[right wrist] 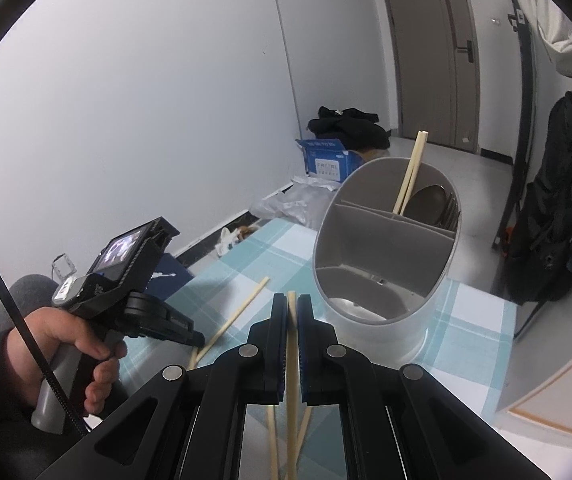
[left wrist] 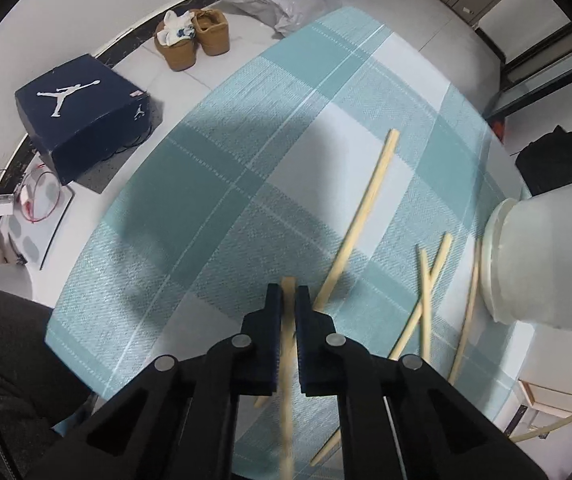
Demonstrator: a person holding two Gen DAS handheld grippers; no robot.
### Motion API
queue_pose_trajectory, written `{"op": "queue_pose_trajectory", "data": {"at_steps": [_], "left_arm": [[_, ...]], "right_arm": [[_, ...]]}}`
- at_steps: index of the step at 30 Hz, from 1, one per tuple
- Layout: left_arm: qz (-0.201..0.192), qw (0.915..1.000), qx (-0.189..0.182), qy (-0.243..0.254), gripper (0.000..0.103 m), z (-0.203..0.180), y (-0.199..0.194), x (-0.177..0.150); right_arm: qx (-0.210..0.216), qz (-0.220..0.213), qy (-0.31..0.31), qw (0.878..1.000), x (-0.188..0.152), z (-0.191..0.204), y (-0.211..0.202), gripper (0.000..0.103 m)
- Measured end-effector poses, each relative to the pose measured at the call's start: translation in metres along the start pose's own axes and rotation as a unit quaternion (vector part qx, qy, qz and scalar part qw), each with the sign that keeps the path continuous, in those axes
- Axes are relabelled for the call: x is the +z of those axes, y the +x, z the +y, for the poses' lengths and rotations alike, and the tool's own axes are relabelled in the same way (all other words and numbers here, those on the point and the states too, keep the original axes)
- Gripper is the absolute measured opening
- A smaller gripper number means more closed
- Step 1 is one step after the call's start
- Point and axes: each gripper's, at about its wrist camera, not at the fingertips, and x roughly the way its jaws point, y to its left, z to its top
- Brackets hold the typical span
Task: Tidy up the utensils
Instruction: 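Carry both held chopsticks up over the white utensil holder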
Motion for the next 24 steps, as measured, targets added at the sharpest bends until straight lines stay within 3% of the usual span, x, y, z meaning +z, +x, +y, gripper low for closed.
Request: {"op": "queue_pose_trajectory", "data": {"at_steps": [5, 9, 12, 15, 24], "left_arm": [[-0.048, 0.9983, -0.029, 0.017, 0.003, -0.005, -0.016, -0.003], [-0.102, 0.9919, -0.064, 0.041, 0.003, -0.009, -0.039, -0.009], [-0.160, 0.9805, -0.090, 0.069, 0.003, -0.012, -0.063, -0.016], [-0.222, 0.9638, -0.106, 0.102, 0.003, -0.015, -0.087, -0.028], [-0.285, 0.9301, -0.167, 0.160, 0.003, -0.028, -0.127, -0.046]], "right_arm": [[-0.003, -0.001, 0.011, 1.000, -0.001, -0.005, -0.003, 0.004], [-0.002, -0.003, 0.038, 0.999, -0.002, -0.011, -0.007, 0.004], [0.000, -0.005, 0.049, 0.999, -0.004, -0.012, -0.009, 0.004], [0.002, -0.010, 0.054, 0.998, -0.006, -0.011, -0.012, 0.004], [-0.017, -0.026, 0.061, 0.998, -0.007, 0.000, -0.020, 0.004]]}}
